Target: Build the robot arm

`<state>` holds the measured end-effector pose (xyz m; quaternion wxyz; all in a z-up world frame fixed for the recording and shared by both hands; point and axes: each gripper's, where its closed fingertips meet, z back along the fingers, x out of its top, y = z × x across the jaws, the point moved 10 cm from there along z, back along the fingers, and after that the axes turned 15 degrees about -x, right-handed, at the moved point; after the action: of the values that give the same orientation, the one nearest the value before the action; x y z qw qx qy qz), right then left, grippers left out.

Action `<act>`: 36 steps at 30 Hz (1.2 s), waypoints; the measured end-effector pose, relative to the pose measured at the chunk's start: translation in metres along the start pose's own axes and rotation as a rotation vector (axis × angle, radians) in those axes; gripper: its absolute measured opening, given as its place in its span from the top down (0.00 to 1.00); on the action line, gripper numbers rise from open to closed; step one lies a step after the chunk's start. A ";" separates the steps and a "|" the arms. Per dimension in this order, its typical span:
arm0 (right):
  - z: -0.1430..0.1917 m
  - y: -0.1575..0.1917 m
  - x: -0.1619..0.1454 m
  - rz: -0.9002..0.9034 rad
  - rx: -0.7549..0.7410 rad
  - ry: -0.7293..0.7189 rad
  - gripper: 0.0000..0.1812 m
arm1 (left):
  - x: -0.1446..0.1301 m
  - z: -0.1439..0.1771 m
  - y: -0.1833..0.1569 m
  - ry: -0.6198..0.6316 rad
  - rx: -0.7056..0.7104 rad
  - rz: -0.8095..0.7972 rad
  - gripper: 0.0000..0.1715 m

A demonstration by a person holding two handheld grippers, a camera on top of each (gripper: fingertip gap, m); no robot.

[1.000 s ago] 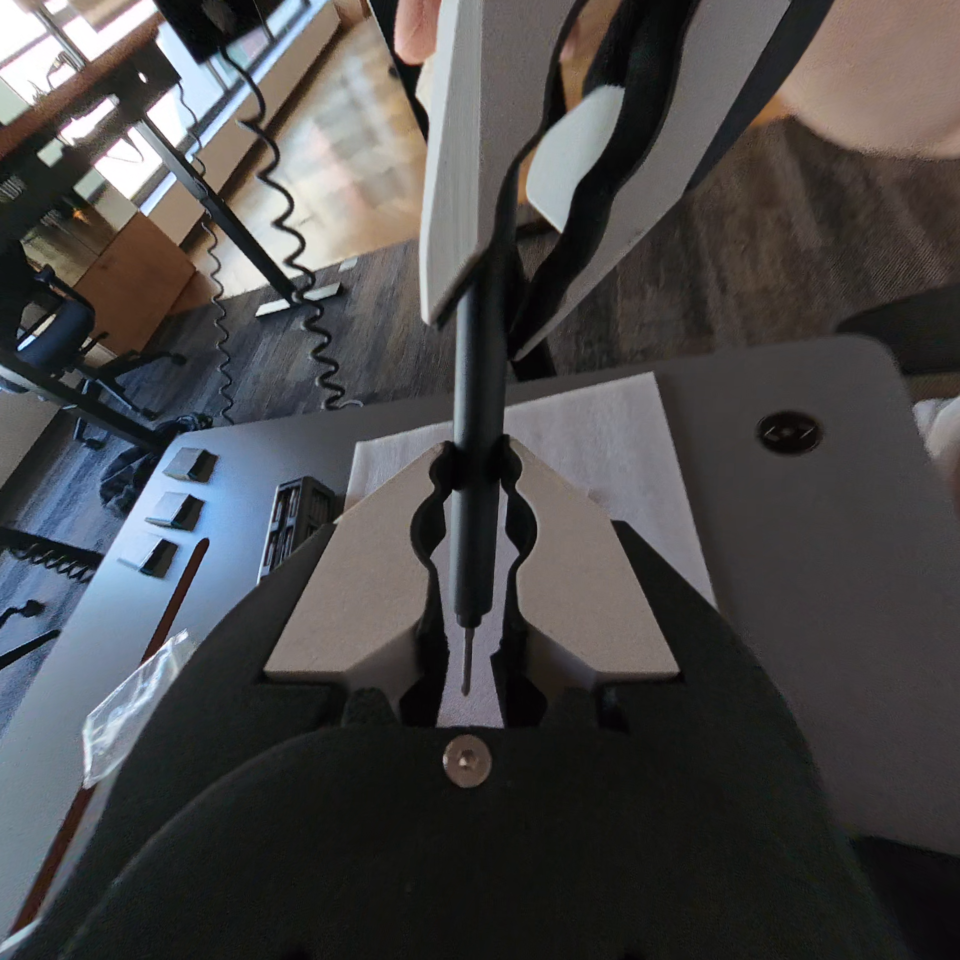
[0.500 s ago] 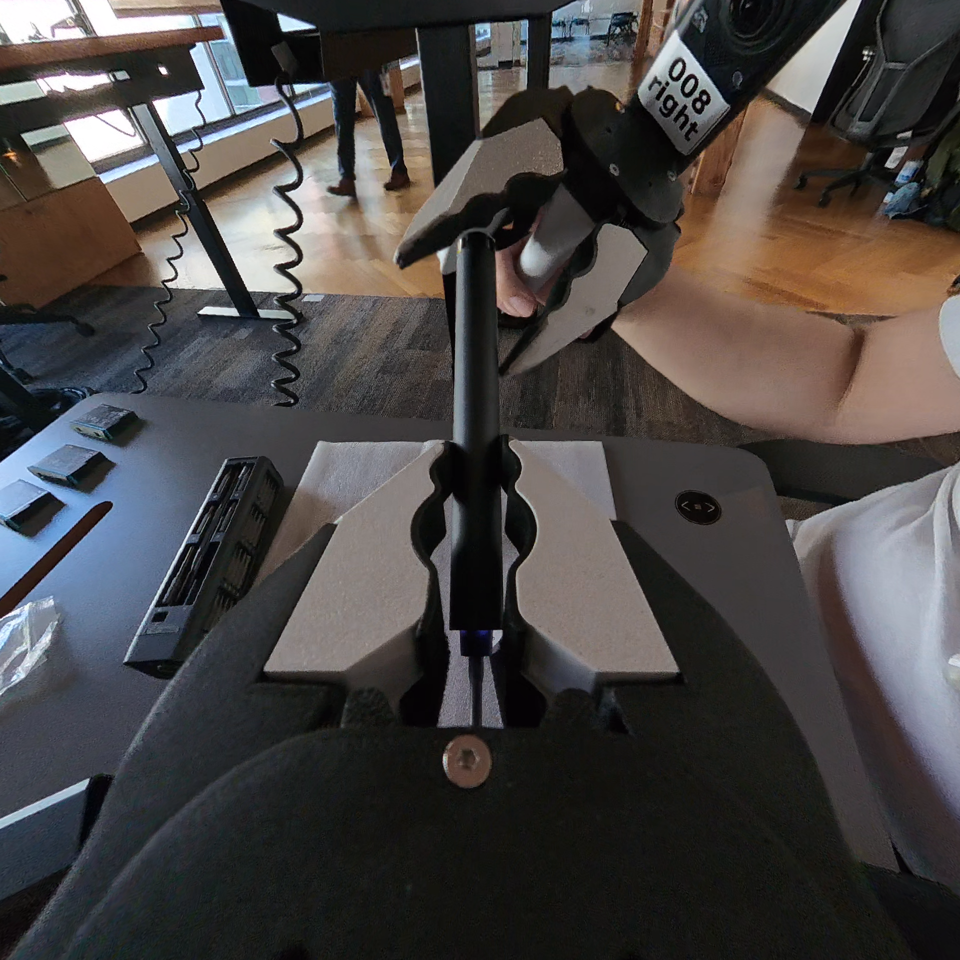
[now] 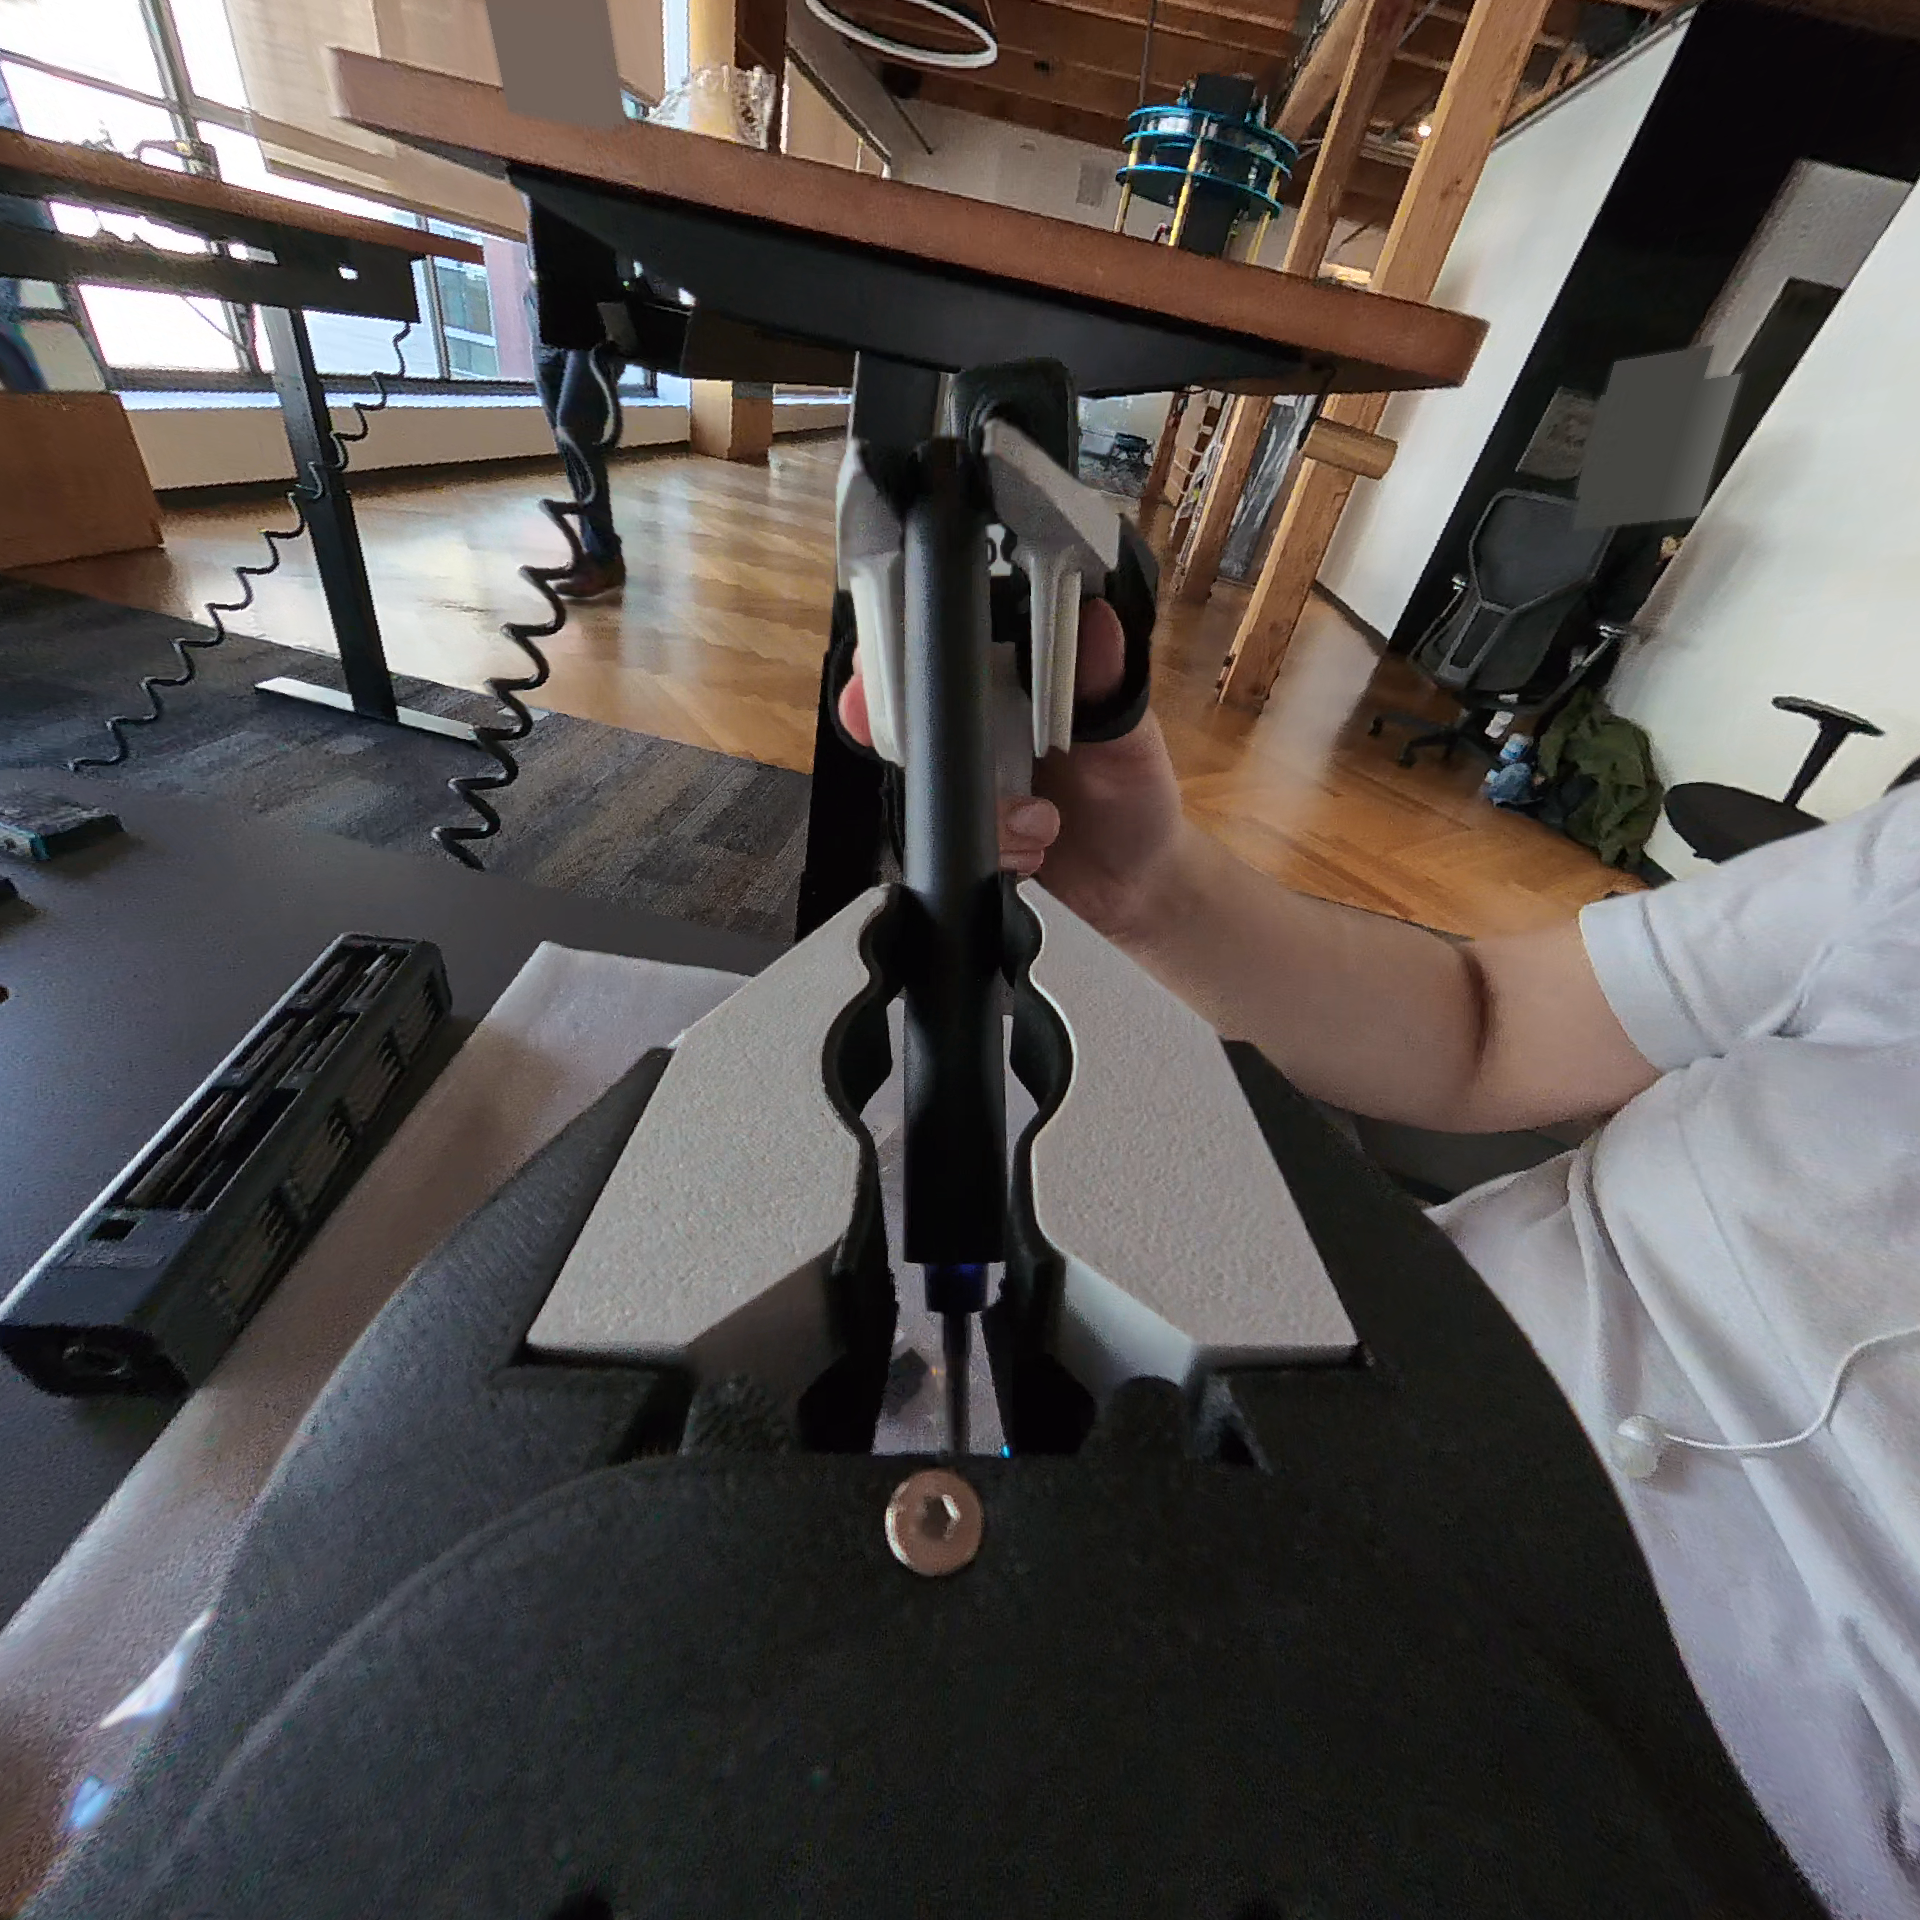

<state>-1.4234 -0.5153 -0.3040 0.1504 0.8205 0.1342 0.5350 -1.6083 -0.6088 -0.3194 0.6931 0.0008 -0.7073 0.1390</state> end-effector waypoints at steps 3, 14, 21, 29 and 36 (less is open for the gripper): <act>-0.022 0.005 0.000 0.024 0.054 0.104 0.91 | -0.008 0.006 -0.002 0.022 0.010 -0.005 0.91; -0.087 0.046 -0.006 0.231 0.162 0.402 0.91 | -0.022 0.024 -0.016 -0.008 -0.056 -0.009 0.87; -0.084 0.040 -0.016 0.228 0.174 0.406 0.91 | -0.032 0.032 -0.014 0.006 0.032 -0.032 0.84; -0.080 0.042 -0.016 0.217 0.193 0.393 0.91 | -0.045 0.023 -0.018 0.098 0.094 -0.059 0.76; -0.085 0.049 -0.022 0.222 0.214 0.389 0.91 | -0.046 0.019 -0.023 0.081 0.108 -0.098 0.90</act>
<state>-1.5069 -0.5596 -0.2706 -0.0258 0.7229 0.1257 0.6790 -1.6213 -0.6433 -0.3605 0.7261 0.0672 -0.6692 0.1431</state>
